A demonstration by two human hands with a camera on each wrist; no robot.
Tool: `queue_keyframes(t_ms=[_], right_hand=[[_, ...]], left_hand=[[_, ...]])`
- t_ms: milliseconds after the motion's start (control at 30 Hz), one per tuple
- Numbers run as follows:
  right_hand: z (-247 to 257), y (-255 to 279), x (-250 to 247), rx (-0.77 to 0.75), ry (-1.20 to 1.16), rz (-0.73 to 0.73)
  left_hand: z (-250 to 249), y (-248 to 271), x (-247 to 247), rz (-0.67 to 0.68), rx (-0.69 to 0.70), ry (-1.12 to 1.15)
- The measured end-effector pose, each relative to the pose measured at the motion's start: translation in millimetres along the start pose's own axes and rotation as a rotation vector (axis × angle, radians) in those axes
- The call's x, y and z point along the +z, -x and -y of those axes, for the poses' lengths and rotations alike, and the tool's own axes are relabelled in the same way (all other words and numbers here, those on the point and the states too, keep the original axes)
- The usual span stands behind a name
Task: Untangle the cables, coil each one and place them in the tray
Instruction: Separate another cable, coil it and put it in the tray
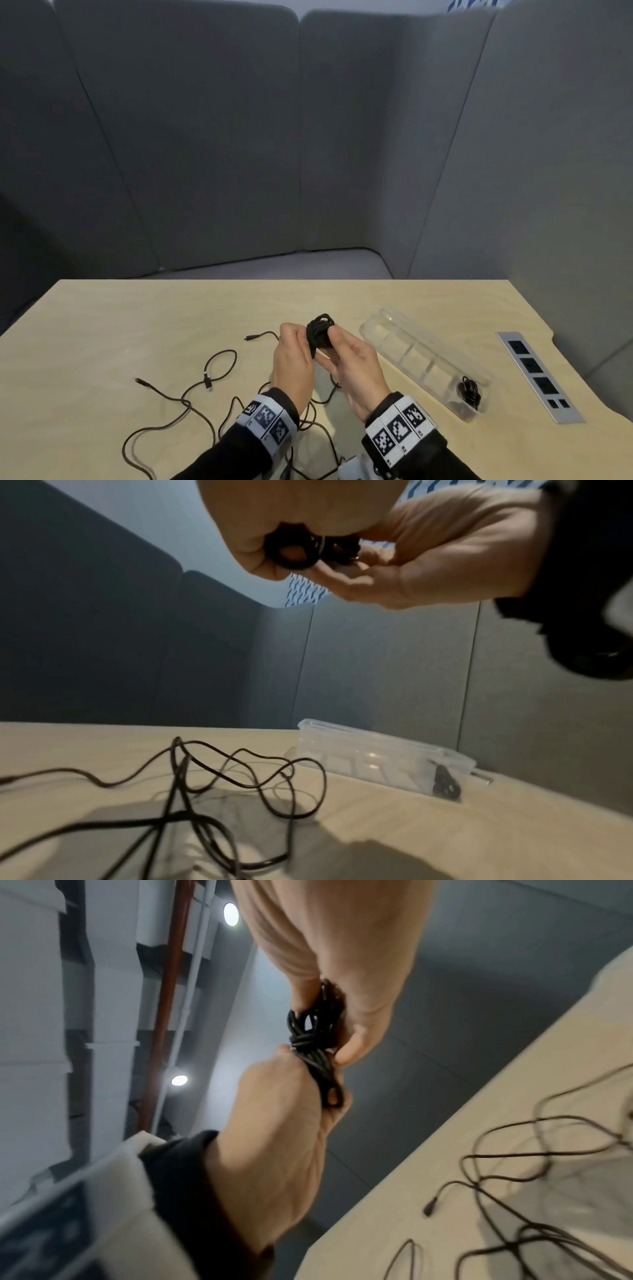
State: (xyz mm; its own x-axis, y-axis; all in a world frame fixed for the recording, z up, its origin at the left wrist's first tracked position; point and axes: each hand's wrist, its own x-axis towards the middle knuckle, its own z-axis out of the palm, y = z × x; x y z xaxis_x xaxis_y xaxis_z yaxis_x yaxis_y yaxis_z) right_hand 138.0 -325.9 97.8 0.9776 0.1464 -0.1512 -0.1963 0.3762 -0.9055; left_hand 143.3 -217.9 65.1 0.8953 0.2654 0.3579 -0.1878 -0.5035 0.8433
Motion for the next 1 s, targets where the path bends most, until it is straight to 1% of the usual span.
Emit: queue_keyframes(t_ms=[67, 133, 300, 400, 467, 500, 567, 633, 700, 800, 833, 867, 933, 1000], right_hand=[[-2, -2, -3, 0.035, 0.008, 0.012], [1, -5, -3, 0.071, 0.08, -0.011], [8, -16, -9, 0.167, 0.233, -0.053], [5, -17, -10, 0.25, 0.176, -0.081], [0, -19, -12, 0.276, 0.146, -0.154], [-2, -20, -15, 0.29, 0.141, -0.189], [-4, -21, -26, 0.335, 0.14, -0.233], [0, -21, -45, 0.369, 0.206, -0.263], [13, -24, -74, 0.354, 0.311, -0.362], [41, -35, -139, 0.261, 0.448, -0.569], [51, -39, -162, 0.241, 0.568, -0.631], [59, -42, -182, 0.258, 0.729, -0.671], [70, -43, -205, 0.35, 0.978, -0.679], [70, -45, -216, 0.421, 1.078, -0.661]], left_hand=[[5, 1, 0, 0.095, -0.023, -0.012], [7, 6, 0, 0.176, 0.001, -0.013], [18, 14, 9, 0.204, 0.168, -0.059], [23, 15, 9, 0.249, 0.23, -0.078], [28, 14, 8, 0.292, 0.264, -0.062], [30, 13, 8, 0.327, 0.279, -0.063], [33, 14, 7, 0.44, 0.3, -0.097], [39, 18, 4, 0.547, 0.292, -0.145], [52, 26, -5, 0.569, 0.212, -0.141], [83, 37, -28, 0.526, 0.126, -0.19], [96, 41, -37, 0.5, 0.109, -0.209], [103, 44, -47, 0.473, 0.057, -0.223], [119, 50, -65, 0.41, -0.047, -0.232], [132, 57, -80, 0.368, -0.141, -0.223]])
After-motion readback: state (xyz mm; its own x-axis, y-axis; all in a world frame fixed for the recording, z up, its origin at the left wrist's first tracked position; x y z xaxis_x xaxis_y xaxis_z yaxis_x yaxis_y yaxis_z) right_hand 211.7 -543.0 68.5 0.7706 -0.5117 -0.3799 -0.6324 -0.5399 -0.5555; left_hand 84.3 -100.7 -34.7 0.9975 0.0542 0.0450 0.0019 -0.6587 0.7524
